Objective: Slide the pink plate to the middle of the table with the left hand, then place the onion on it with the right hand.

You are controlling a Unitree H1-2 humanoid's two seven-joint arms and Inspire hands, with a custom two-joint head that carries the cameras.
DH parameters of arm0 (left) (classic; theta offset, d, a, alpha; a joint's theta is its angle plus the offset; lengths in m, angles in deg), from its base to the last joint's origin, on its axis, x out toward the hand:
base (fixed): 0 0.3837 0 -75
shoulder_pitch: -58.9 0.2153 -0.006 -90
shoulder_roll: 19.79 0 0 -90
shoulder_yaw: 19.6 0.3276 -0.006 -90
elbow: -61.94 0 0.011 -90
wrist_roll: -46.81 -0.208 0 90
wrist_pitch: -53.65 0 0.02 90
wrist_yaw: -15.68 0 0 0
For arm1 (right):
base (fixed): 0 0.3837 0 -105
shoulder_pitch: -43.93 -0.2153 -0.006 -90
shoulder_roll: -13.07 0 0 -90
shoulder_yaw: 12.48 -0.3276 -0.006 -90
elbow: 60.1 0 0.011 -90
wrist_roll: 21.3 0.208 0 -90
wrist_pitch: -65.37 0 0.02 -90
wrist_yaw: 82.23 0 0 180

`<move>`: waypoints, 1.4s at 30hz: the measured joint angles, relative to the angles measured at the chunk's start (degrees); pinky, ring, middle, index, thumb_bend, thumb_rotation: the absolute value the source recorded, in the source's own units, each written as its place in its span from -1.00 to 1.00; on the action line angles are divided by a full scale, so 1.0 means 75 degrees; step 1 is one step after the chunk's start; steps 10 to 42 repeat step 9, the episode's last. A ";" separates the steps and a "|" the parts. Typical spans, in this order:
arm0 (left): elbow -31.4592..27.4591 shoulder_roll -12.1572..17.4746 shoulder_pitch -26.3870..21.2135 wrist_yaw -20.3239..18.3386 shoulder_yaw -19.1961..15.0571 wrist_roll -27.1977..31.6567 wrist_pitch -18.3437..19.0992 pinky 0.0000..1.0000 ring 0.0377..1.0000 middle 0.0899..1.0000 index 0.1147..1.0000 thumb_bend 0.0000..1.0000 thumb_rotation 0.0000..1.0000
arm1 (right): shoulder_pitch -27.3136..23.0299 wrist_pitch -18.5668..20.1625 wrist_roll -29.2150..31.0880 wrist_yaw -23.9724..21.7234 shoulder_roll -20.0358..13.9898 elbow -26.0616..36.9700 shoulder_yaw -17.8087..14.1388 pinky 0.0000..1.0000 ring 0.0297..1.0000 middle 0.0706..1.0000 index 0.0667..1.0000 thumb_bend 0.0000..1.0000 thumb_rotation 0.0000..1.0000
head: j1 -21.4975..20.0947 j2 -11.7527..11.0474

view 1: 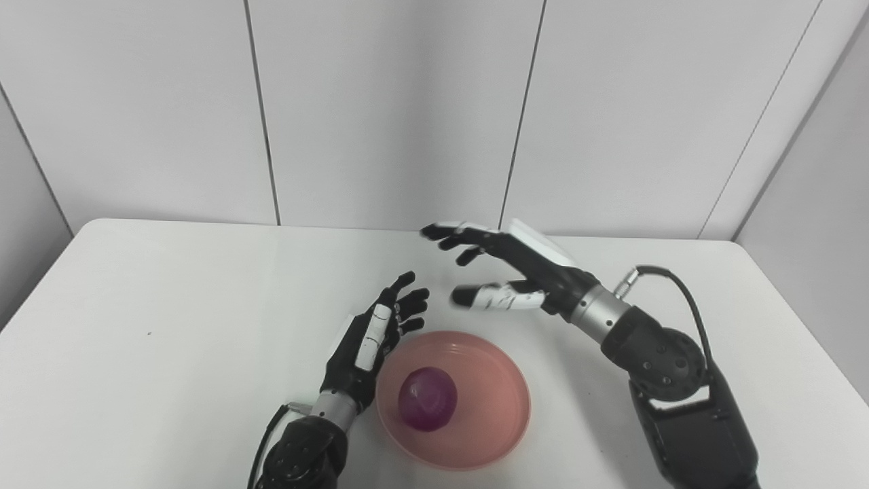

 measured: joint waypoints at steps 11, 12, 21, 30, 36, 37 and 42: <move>-0.0031 0.0009 0.0011 0.0000 -0.0019 0.0000 0.0009 0.68 0.72 0.67 0.75 0.62 0.91 | 0.0377 0.1069 0.2111 0.0849 0.0964 -0.0924 -0.1033 0.59 0.61 0.62 0.73 1.00 0.97 | -0.0035 0.0012; -0.0031 0.0009 0.0011 0.0000 -0.0019 0.0000 0.0009 0.68 0.72 0.67 0.75 0.62 0.91 | 0.0377 0.1069 0.2111 0.0849 0.0964 -0.0924 -0.1033 0.59 0.61 0.62 0.73 1.00 0.97 | -0.0035 0.0012; -0.0031 0.0009 0.0011 0.0000 -0.0019 0.0000 0.0009 0.68 0.72 0.67 0.75 0.62 0.91 | 0.0377 0.1069 0.2111 0.0849 0.0964 -0.0924 -0.1033 0.59 0.61 0.62 0.73 1.00 0.97 | -0.0035 0.0012; -0.0031 0.0009 0.0011 0.0000 -0.0019 0.0000 0.0009 0.68 0.72 0.67 0.75 0.62 0.91 | 0.0377 0.1069 0.2111 0.0849 0.0964 -0.0924 -0.1033 0.59 0.61 0.62 0.73 1.00 0.97 | -0.0035 0.0012; -0.0031 0.0009 0.0011 0.0000 -0.0019 0.0000 0.0009 0.68 0.72 0.67 0.75 0.62 0.91 | 0.0377 0.1069 0.2111 0.0849 0.0964 -0.0924 -0.1033 0.59 0.61 0.62 0.73 1.00 0.97 | -0.0035 0.0012; -0.0031 0.0009 0.0011 0.0000 -0.0019 0.0000 0.0009 0.68 0.72 0.67 0.75 0.62 0.91 | 0.0377 0.1069 0.2111 0.0849 0.0964 -0.0924 -0.1033 0.59 0.61 0.62 0.73 1.00 0.97 | -0.0035 0.0012; -0.0031 0.0009 0.0011 0.0000 -0.0019 0.0000 0.0009 0.68 0.72 0.67 0.75 0.62 0.91 | 0.0377 0.1069 0.2111 0.0849 0.0964 -0.0924 -0.1033 0.59 0.61 0.62 0.73 1.00 0.97 | -0.0035 0.0012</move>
